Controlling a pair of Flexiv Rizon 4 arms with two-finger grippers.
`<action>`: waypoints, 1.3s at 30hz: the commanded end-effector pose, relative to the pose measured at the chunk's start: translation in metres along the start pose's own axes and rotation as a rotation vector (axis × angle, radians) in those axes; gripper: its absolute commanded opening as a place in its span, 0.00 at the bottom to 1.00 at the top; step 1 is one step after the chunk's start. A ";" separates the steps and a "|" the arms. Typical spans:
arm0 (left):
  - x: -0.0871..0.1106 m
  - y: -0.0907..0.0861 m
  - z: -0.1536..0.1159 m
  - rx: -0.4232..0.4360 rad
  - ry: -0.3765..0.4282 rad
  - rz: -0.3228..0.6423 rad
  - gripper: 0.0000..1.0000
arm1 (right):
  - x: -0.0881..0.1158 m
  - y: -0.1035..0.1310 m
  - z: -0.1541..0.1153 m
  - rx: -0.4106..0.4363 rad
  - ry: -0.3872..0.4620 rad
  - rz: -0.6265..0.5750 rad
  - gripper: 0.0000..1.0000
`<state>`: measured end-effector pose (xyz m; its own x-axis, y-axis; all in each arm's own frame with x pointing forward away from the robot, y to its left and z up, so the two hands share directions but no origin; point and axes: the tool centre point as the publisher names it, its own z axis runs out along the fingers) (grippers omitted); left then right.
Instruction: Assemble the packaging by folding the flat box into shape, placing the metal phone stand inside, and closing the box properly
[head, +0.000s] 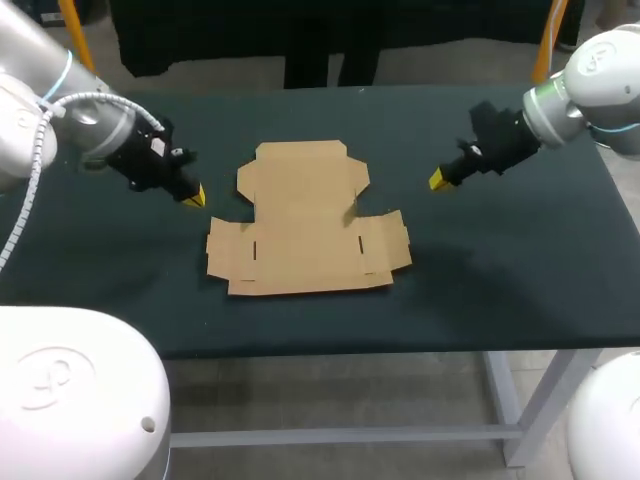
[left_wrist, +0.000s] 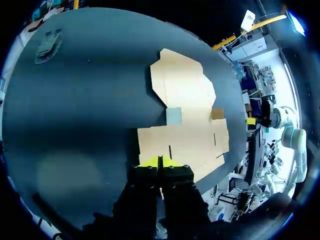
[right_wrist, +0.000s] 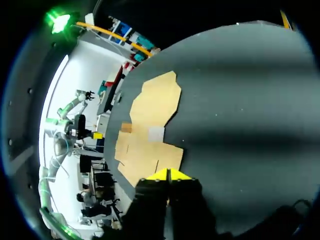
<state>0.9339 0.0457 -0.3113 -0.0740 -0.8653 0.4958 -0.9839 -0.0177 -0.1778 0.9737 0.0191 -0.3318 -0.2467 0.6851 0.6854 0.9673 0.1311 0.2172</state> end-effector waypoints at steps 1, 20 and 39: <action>-0.002 0.028 -0.011 0.055 0.005 -0.004 0.00 | 0.006 -0.026 -0.010 -0.031 -0.023 0.027 0.00; -0.007 0.109 -0.021 0.068 0.054 -0.012 0.00 | 0.006 -0.115 -0.020 -0.085 -0.027 0.160 0.00; -0.013 0.130 0.004 0.009 0.100 -0.005 0.00 | 0.002 -0.143 -0.015 -0.095 -0.015 0.191 0.00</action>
<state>0.8024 0.0540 -0.3396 -0.0935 -0.8070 0.5831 -0.9801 -0.0285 -0.1966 0.8330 -0.0074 -0.3469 -0.0551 0.7078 0.7042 0.9858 -0.0737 0.1511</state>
